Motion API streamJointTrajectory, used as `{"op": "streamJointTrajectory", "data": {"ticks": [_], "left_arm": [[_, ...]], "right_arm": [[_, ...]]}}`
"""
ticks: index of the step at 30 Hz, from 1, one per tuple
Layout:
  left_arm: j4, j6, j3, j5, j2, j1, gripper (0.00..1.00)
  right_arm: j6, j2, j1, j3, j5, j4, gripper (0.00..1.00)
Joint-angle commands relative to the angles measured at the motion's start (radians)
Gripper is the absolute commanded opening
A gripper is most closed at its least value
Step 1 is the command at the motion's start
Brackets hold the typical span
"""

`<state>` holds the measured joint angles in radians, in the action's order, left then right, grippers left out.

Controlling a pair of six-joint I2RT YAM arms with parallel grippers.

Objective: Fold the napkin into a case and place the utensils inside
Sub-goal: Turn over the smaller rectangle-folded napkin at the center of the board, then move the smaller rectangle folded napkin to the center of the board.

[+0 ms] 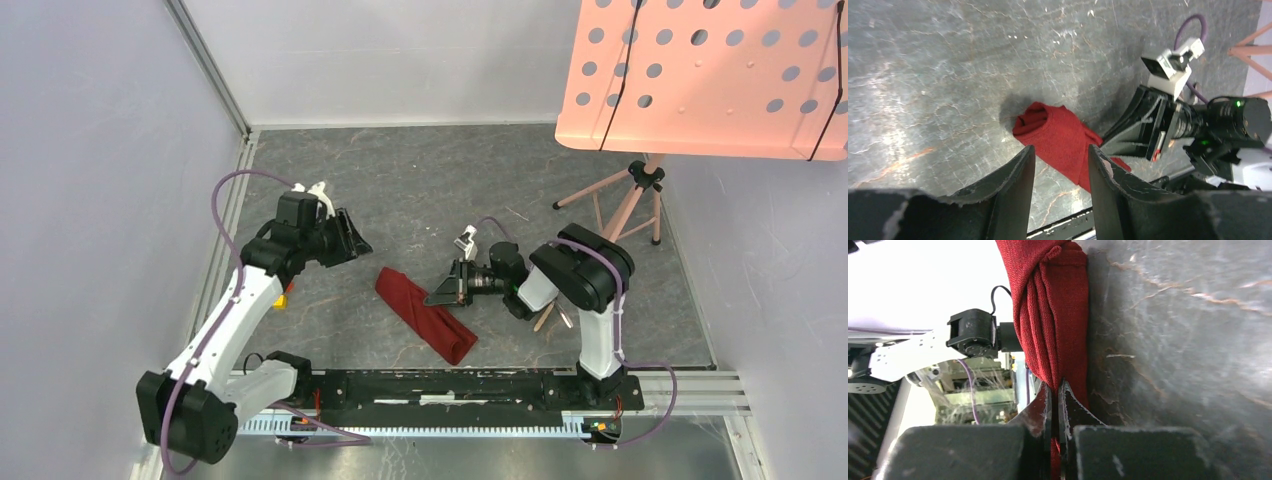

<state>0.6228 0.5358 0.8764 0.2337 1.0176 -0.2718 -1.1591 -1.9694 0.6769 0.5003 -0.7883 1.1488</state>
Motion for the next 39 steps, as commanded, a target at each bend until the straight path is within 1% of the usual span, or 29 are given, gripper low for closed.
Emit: {"op": "streamJointTrajectory", "data": {"ticks": [1,2,4,6,8,9,10,11,12,13,14,16,18,20,23,25,27,29,31,33,35,39], "left_arm": [[-0.061,-0.042,-0.016,0.134,0.056,-0.009,0.50],[-0.078,-0.040,-0.026,0.155,0.072,-0.015,0.50],[-0.135,-0.015,-0.049,0.209,0.104,-0.026,0.51],[-0.212,0.026,-0.080,0.271,0.145,-0.046,0.51],[-0.276,0.059,-0.095,0.281,0.180,-0.081,0.51],[-0.301,0.074,-0.098,0.283,0.204,-0.099,0.51],[-0.334,0.093,-0.103,0.291,0.225,-0.110,0.50],[-0.381,0.109,-0.109,0.305,0.249,-0.124,0.48],[-0.417,0.128,-0.120,0.312,0.268,-0.131,0.47],[-0.451,0.138,-0.128,0.310,0.286,-0.133,0.45],[-0.470,0.143,-0.131,0.308,0.306,-0.135,0.43],[-0.489,0.136,-0.125,0.302,0.344,-0.136,0.42],[-0.513,0.132,-0.119,0.295,0.383,-0.134,0.40],[-0.524,0.123,-0.108,0.276,0.425,-0.134,0.39],[-0.533,0.109,-0.089,0.247,0.479,-0.134,0.36],[-0.528,0.092,-0.080,0.212,0.500,-0.132,0.35],[-0.513,0.064,-0.073,0.182,0.528,-0.129,0.34],[-0.512,0.044,-0.071,0.159,0.565,-0.123,0.33],[-0.512,0.019,-0.066,0.136,0.610,-0.118,0.33],[-0.493,-0.002,-0.048,0.123,0.655,-0.117,0.31],[-0.489,-0.012,-0.041,0.118,0.665,-0.117,0.31],[-0.434,-0.026,-0.037,0.124,0.566,-0.119,0.38]], "right_arm": [[-0.028,-0.078,-0.072,0.054,-0.184,0.191,0.05],[0.007,-0.086,-0.088,0.065,-0.193,0.162,0.09],[0.097,-0.102,-0.121,0.099,-0.224,0.046,0.22],[0.158,-0.080,-0.156,0.102,-0.225,0.000,0.34],[0.286,-0.012,-0.190,0.117,-0.208,-0.164,0.47],[0.405,0.036,-0.203,0.147,-0.186,-0.331,0.57],[0.548,0.083,-0.213,0.204,-0.134,-0.532,0.64],[0.733,0.124,-0.217,0.263,-0.050,-0.785,0.66],[0.838,0.176,-0.215,0.325,0.064,-0.971,0.68],[0.913,0.214,-0.211,0.349,0.131,-1.060,0.69],[0.943,0.268,-0.210,0.358,0.166,-1.115,0.68],[0.978,0.375,-0.182,0.354,0.222,-1.196,0.68],[1.003,0.463,-0.119,0.349,0.275,-1.270,0.67],[0.984,0.527,-0.055,0.306,0.259,-1.284,0.63],[0.943,0.604,0.039,0.210,0.249,-1.270,0.55],[0.914,0.651,0.077,0.142,0.261,-1.238,0.48],[0.887,0.684,0.082,0.059,0.284,-1.182,0.43],[0.908,0.689,0.082,0.016,0.359,-1.169,0.37],[0.921,0.667,0.080,-0.022,0.440,-1.117,0.34],[0.947,0.625,0.079,-0.030,0.529,-1.111,0.31],[0.968,0.598,0.079,-0.020,0.619,-1.143,0.30],[0.986,0.668,0.087,0.017,0.640,-1.236,0.32]]}}
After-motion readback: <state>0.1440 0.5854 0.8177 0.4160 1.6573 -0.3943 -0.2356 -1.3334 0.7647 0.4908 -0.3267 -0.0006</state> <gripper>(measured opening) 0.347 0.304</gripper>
